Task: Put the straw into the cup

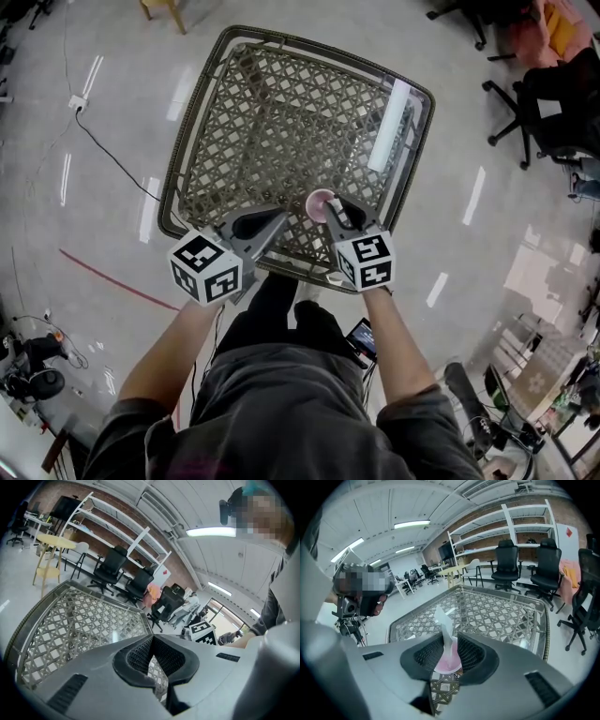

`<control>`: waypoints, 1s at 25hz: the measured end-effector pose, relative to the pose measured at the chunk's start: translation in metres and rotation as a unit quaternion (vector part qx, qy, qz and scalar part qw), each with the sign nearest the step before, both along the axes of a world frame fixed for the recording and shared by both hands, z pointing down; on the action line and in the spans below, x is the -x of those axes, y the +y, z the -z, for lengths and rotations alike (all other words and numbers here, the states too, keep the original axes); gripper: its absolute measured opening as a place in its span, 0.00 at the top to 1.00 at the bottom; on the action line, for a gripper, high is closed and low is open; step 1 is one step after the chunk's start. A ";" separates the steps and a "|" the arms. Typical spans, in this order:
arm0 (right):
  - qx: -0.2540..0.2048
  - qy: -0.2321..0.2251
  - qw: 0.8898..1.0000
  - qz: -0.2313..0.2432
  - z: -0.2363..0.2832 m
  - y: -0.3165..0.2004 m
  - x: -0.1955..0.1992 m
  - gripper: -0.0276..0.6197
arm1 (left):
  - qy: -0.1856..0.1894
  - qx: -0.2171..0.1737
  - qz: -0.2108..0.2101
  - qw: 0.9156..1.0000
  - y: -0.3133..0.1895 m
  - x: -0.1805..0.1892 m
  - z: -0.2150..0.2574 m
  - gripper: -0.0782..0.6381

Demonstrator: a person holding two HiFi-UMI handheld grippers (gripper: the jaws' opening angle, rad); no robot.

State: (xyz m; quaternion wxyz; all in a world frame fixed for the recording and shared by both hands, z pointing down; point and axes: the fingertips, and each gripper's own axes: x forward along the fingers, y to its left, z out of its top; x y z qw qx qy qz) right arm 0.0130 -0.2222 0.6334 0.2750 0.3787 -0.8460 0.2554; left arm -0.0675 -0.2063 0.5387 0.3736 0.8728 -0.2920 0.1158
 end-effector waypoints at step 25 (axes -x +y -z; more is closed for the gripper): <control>-0.076 0.030 0.995 -0.052 0.048 -0.010 -0.048 0.72 | 0.005 -0.029 0.006 1.000 -0.002 -0.011 0.027 0.88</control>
